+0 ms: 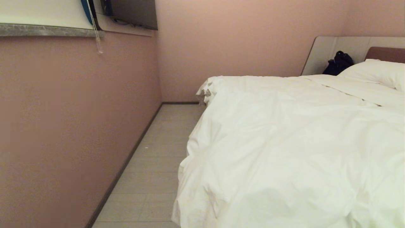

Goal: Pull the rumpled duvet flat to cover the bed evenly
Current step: Flatten the corners of the folded blanket

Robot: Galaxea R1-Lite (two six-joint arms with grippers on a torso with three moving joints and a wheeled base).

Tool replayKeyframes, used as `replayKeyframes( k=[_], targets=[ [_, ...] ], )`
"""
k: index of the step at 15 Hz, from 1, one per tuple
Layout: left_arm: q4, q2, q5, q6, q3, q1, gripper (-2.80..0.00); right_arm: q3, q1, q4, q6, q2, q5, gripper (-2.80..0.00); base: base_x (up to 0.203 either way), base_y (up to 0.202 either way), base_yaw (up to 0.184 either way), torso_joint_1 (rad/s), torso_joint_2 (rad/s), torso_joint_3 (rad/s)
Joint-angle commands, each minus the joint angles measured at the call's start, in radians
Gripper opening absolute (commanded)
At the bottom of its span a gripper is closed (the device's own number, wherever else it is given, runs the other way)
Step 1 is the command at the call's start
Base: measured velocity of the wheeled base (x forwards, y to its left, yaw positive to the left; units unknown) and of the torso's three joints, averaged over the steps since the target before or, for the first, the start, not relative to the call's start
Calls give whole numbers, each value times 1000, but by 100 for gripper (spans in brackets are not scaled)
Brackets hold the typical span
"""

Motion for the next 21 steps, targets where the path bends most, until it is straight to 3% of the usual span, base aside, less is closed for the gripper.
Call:
replayKeyframes(
  k=[1,4,6,9,12,15,18,21],
  targets=[
    [0,0,1,0,0,0,-280,-17,0,48,109,72,-21,-280,0,0,0,0,0,0],
    [0,0,1,0,0,0,-280,-15,5,44,402,275,-53,-280,0,0,0,0,0,0],
    [0,0,1,0,0,0,-280,-34,4,39,553,432,-92,-280,0,0,0,0,0,0],
    [0,0,1,2,0,0,-280,-108,0,38,658,584,-181,-280,0,0,0,0,0,0],
    [0,0,1,2,0,0,-280,-155,-45,39,703,785,-228,-280,0,0,0,0,0,0],
    [-2,0,1,3,0,0,-280,-212,-241,21,700,981,-205,-280,0,0,0,0,0,0],
    [-2,0,1,5,0,0,-280,-229,-430,-51,592,1030,-36,-280,0,0,0,0,0,0],
    [-2,0,1,6,0,0,-280,-178,-609,-125,424,1039,252,-280,0,0,0,0,0,0]
  ],
)
